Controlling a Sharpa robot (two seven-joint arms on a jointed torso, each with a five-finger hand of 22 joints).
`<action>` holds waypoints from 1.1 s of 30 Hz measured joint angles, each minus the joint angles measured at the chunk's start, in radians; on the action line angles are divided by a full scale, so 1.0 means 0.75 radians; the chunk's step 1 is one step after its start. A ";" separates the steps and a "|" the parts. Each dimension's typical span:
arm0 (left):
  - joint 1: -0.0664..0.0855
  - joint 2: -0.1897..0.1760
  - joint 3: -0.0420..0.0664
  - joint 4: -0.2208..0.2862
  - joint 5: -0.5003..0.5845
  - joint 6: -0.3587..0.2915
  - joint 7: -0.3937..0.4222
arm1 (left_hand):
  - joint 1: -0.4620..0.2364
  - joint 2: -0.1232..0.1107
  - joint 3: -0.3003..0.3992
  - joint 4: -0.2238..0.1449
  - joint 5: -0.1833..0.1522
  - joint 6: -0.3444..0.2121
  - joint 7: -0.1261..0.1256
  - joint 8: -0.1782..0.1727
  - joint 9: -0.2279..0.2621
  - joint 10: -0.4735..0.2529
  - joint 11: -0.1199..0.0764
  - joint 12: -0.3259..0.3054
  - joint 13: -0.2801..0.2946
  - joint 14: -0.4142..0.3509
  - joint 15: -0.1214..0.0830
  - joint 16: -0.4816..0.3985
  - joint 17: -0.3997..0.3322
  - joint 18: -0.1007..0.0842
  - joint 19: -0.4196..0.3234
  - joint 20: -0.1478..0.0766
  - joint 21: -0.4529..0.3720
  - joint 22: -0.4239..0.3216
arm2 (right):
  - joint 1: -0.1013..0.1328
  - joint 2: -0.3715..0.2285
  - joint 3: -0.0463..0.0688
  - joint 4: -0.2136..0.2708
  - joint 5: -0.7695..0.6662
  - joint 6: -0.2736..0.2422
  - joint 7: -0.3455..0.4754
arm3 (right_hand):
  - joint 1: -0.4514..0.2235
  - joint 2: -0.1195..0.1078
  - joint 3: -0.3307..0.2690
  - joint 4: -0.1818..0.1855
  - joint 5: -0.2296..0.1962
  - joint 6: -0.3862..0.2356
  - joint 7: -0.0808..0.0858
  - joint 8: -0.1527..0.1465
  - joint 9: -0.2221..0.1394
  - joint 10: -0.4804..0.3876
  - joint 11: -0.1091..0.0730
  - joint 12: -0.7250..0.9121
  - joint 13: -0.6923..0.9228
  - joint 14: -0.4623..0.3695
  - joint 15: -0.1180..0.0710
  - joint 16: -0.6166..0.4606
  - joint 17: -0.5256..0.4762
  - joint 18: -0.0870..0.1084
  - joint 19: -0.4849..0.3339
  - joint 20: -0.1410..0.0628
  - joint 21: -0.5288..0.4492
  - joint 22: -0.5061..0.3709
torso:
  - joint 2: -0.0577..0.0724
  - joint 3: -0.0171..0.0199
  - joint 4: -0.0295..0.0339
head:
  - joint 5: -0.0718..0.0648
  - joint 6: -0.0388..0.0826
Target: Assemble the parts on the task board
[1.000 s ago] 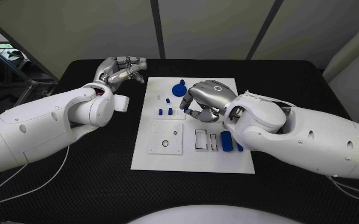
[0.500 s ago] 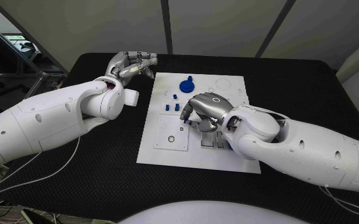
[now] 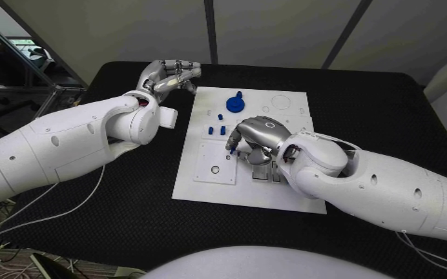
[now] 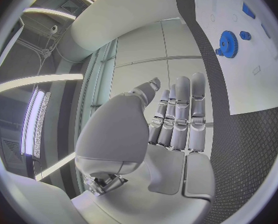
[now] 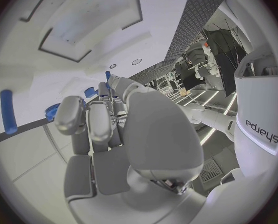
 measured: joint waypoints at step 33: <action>0.000 0.003 0.000 0.000 0.001 0.005 -0.003 | 0.000 0.000 -0.004 -0.004 0.000 0.000 0.000 0.000 0.000 0.000 0.000 0.000 0.000 0.000 0.000 0.000 -0.001 0.000 0.000 0.000 0.000 -0.002 | -0.013 0.036 -0.008 -0.031 -0.004 0.039 0.008 | -0.013 -0.001 0.000 0.000 -0.001 0.000 0.000 0.000 0.000 0.000 0.000 0.002 0.001 0.000 0.000 0.000 -0.006 0.000 0.000 0.000 0.000 -0.002 | -0.002 0.0000 0.0003 | 0.012 -0.012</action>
